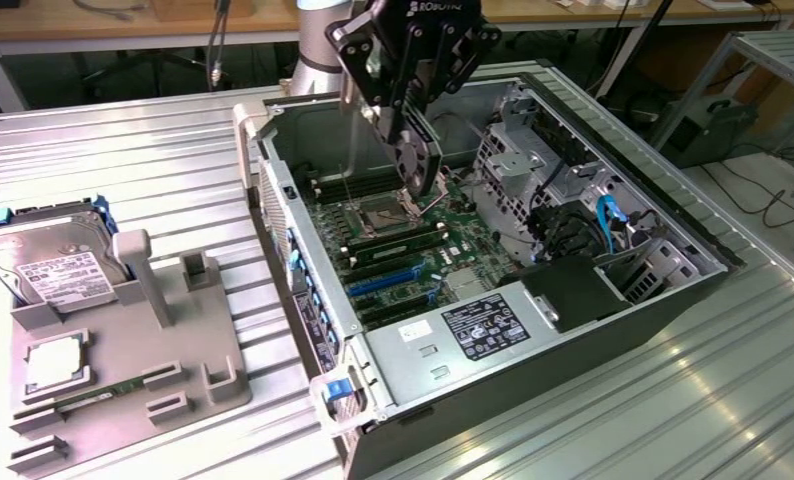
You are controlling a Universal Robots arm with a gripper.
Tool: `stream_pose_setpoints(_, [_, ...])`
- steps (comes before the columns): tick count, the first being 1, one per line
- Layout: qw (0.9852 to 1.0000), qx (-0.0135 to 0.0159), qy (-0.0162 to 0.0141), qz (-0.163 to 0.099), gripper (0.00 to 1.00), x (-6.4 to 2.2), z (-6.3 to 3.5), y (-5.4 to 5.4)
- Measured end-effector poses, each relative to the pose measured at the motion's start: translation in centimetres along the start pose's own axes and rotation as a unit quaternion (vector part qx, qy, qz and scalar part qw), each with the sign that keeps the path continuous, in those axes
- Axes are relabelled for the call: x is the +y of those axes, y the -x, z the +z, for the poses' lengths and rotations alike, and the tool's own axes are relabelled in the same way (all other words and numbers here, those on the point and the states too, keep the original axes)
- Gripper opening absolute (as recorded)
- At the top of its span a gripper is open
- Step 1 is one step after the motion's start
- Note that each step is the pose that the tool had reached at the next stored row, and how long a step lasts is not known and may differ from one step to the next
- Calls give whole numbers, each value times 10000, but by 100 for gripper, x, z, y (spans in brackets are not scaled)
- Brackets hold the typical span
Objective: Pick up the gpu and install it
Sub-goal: 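Pick up the gpu and move the gpu toward the slot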
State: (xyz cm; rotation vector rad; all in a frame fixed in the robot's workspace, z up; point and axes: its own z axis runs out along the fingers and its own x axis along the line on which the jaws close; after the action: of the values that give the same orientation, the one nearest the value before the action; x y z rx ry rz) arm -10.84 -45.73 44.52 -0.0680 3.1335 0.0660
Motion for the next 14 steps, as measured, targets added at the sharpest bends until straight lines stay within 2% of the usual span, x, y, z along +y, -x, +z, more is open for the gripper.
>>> stream_pose_setpoints(8, [10000, -7, -1, 0, 27, -3, 12, 81])
stream_pose_setpoints(14, [10000, -9, 0, 19, 27, -8, 23, 181])
